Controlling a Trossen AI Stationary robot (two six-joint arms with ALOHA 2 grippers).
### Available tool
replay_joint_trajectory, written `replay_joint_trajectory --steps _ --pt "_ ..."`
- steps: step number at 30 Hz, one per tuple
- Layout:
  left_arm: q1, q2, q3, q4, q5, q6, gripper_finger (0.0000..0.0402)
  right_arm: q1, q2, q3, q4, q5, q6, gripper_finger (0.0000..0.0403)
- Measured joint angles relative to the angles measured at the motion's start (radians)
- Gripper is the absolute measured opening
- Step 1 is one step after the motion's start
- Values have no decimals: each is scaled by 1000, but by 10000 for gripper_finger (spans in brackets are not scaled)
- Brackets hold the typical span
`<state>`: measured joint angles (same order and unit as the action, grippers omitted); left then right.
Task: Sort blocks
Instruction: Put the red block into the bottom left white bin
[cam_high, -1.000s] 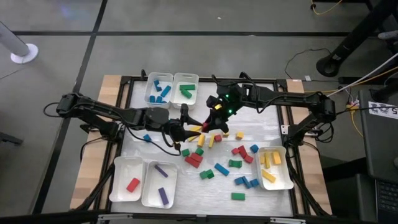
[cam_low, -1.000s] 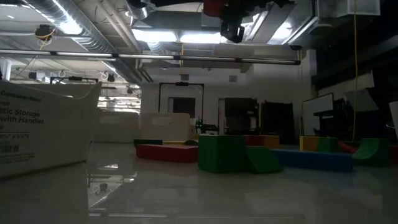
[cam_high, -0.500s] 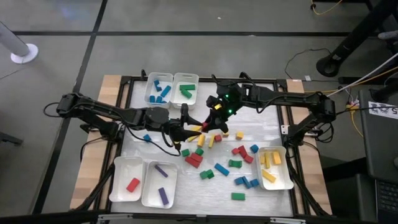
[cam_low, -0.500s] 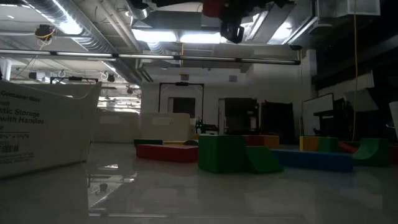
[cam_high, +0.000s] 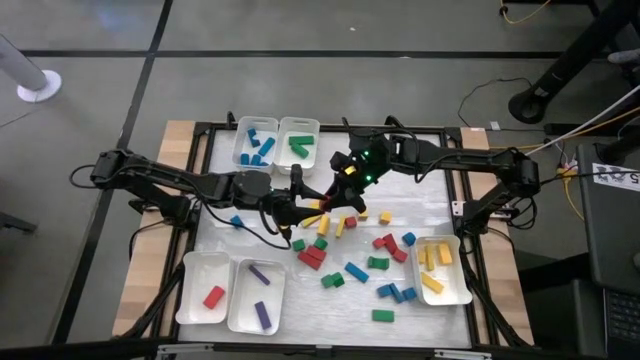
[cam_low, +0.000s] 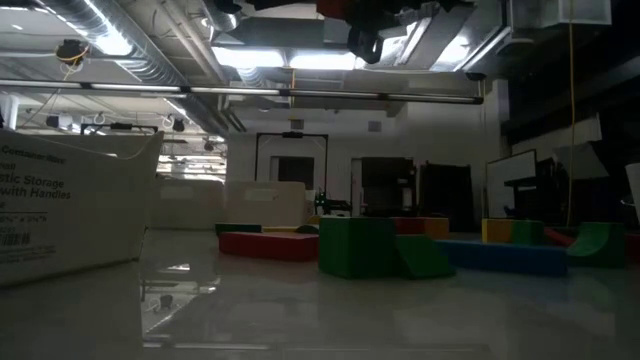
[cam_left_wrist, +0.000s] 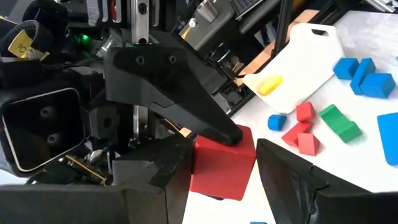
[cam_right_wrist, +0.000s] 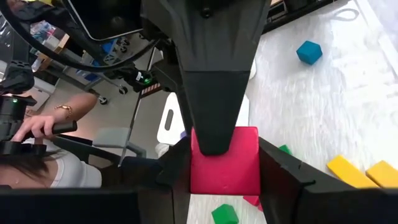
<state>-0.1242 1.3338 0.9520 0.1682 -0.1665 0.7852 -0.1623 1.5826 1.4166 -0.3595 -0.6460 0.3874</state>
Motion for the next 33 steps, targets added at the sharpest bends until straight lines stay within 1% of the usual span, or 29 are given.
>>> replay_joint_trajectory --steps 2,9,26,33 --pt "0 0 0 0 0 0 159 0 0 0 1 0 0 143" --pt "12 0 0 -5 4 8 115 0 0 0 1 -1 5 143" --pt "11 0 0 -8 3 1 114 0 0 0 -1 11 32 143" --pt "-4 0 -2 -36 -3 -3 114 0 30 0 -5 8 26 146"
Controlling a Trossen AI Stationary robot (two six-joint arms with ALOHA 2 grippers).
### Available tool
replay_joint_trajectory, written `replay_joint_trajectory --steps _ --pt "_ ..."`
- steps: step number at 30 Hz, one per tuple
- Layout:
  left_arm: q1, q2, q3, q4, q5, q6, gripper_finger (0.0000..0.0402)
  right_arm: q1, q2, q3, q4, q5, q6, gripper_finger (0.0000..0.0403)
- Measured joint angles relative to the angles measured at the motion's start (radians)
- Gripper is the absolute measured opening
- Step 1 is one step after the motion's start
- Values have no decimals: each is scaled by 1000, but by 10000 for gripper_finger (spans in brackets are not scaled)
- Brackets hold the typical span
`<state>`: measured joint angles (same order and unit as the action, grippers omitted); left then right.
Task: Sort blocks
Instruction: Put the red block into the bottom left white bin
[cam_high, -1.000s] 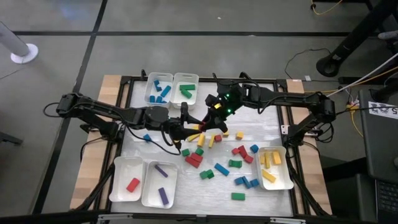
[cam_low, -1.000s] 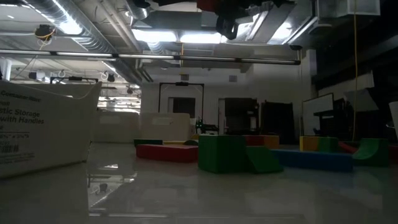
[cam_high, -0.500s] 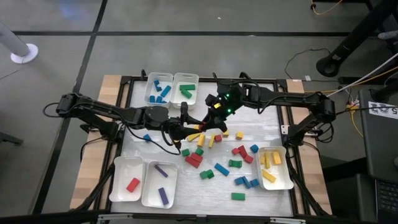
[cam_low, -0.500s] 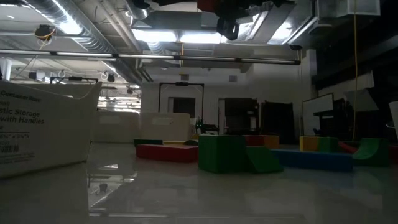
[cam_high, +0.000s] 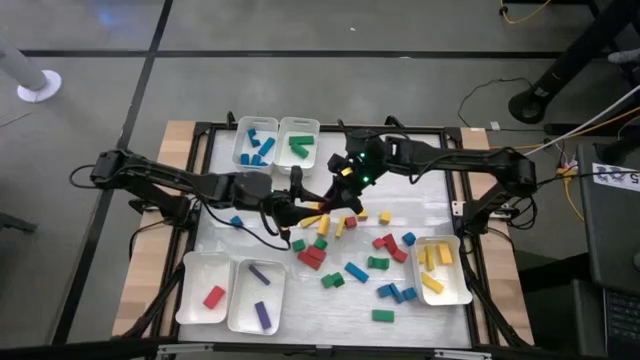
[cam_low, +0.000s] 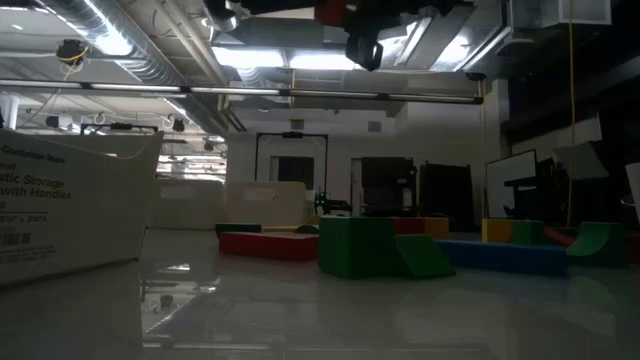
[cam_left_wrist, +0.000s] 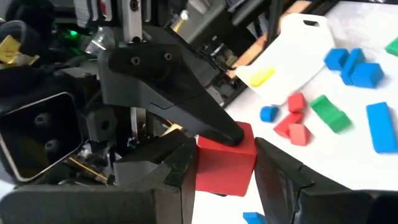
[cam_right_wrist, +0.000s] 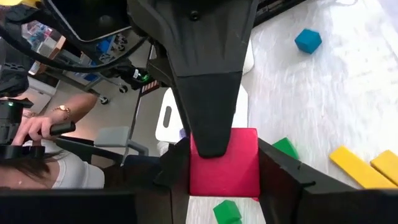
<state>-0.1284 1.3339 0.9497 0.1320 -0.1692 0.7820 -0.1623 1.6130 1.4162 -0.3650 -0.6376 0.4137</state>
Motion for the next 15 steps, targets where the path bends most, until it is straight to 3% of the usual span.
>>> replay_joint_trajectory --steps 9,15 --pt "-9 2 0 -121 10 -132 113 -2 63 2 17 -14 -2 222" --pt "-37 1 0 -232 9 -221 113 -3 65 2 15 -18 -2 238"
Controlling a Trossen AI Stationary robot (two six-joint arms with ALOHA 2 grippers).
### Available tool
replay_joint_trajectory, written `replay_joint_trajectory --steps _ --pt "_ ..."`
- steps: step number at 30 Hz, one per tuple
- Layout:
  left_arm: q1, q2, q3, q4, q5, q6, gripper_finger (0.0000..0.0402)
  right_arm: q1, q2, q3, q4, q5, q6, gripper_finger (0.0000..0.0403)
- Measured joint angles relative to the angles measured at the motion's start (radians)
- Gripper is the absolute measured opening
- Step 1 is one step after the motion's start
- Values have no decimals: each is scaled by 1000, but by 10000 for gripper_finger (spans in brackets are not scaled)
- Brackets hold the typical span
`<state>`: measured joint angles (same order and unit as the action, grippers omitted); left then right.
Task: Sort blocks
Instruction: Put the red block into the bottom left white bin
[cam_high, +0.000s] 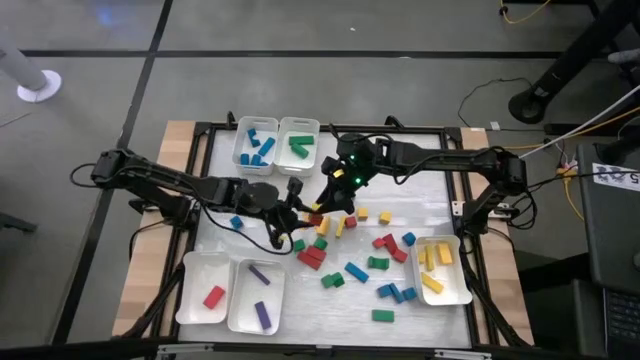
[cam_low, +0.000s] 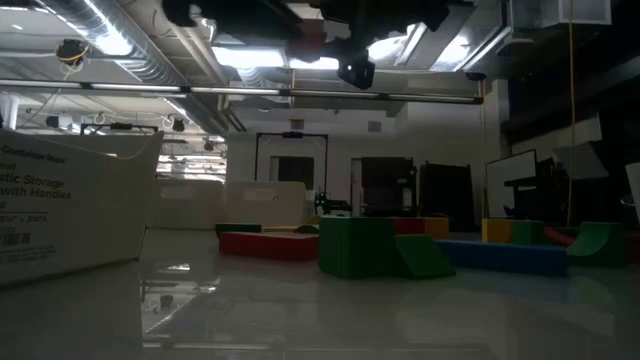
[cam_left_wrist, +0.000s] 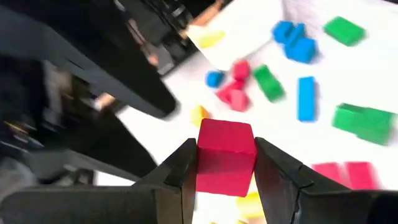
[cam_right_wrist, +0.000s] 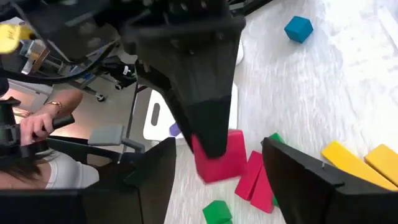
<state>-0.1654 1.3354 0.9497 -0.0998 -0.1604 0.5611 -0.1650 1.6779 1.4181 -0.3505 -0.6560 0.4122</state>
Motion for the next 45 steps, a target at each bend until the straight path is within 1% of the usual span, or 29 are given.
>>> replay_joint_trajectory --steps 3,5,8,10,12,15,16,18,21,25,27,30,33,38,40,45 --pt "-32 -6 0 -72 -1 -65 113 0 0 0 -10 -1 0 238" --pt "-63 -23 0 -127 -1 -134 113 0 0 0 -17 -2 0 238" --pt "-119 -67 0 -219 1 -290 113 0 0 0 -19 -3 -1 238" --pt "-162 -96 0 -293 21 -421 113 0 0 0 -19 -4 -2 238" --pt "-206 -126 1 -381 85 -568 113 0 0 0 -19 -4 -2 239" --pt "-270 -160 2 -503 222 -819 117 1 0 0 -23 -7 -18 239" --pt "-294 -164 2 -542 255 -918 122 1 0 0 -27 -7 -32 239" --pt "-340 -166 2 -613 287 -1110 129 2 0 0 -38 -5 -65 239" --pt "-406 -165 2 -717 324 -1346 133 13 0 0 -71 57 -110 239" --pt "-482 -162 2 -833 349 -1557 130 59 0 -19 -91 243 -142 239" --pt "-507 -162 2 -860 348 -1635 131 91 0 -35 -95 308 -154 239" --pt "-535 -162 2 -870 343 -1715 139 141 0 -62 -95 370 -158 239" --pt "-554 -159 2 -870 314 -1745 148 192 0 -89 -96 438 -157 239" --pt "-568 -149 2 -869 285 -1786 161 261 0 -156 -101 638 -154 239" --pt "-568 -143 2 -869 283 -1804 166 270 0 -177 -97 666 -152 239" --pt "-568 -124 2 -869 282 -1813 178 270 0 -192 -98 665 -100 239"
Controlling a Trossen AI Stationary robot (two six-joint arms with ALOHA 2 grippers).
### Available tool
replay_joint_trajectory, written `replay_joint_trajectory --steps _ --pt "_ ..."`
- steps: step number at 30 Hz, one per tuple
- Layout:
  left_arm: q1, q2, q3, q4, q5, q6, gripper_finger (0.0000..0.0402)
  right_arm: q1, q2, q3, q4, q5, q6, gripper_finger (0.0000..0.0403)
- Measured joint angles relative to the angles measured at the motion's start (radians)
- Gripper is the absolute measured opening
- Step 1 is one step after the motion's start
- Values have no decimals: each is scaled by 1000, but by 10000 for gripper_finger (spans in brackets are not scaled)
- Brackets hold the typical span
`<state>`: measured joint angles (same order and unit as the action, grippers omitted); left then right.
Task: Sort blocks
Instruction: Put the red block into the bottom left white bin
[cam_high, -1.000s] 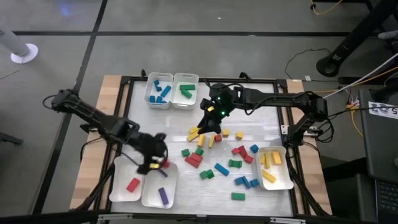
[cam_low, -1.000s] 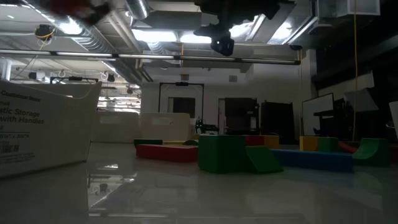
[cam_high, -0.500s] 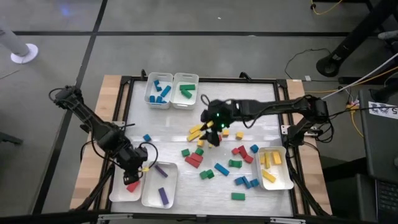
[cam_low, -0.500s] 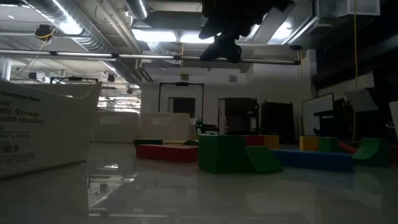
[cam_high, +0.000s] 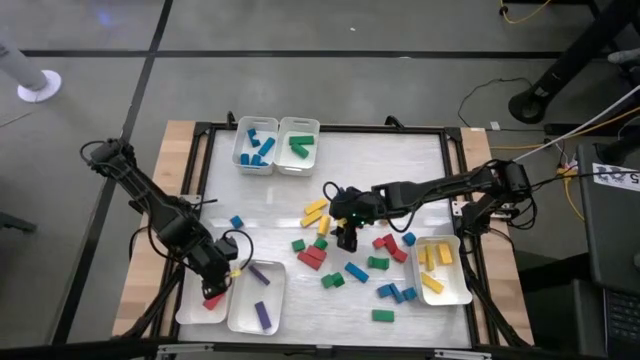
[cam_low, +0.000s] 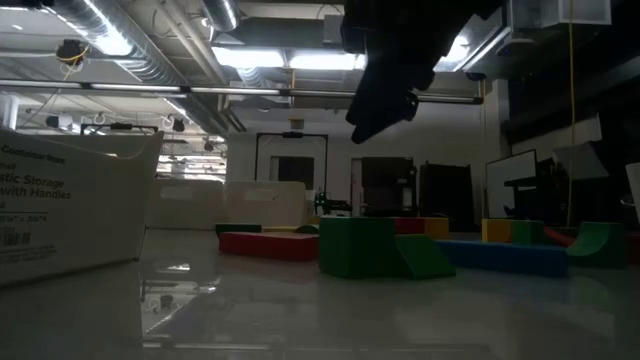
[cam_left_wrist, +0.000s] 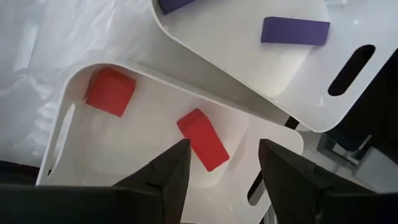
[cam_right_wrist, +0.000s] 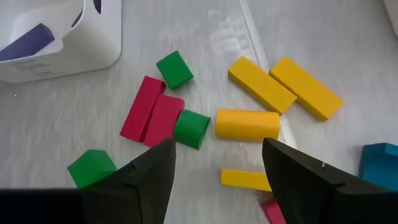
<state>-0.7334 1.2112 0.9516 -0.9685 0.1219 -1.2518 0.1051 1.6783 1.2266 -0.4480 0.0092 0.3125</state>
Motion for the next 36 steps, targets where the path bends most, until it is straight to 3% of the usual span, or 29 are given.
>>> replay_joint_trajectory --steps 9,21,26,36 --pt "0 2 0 20 -6 -1 182 0 0 0 -78 0 -23 239" --pt "1 2 0 42 -63 18 182 -1 0 0 -235 80 -297 239" --pt "1 2 0 41 -127 80 182 -1 0 0 -235 81 -343 239" --pt "1 2 -1 41 -160 115 182 -1 30 -65 -172 114 -347 239"
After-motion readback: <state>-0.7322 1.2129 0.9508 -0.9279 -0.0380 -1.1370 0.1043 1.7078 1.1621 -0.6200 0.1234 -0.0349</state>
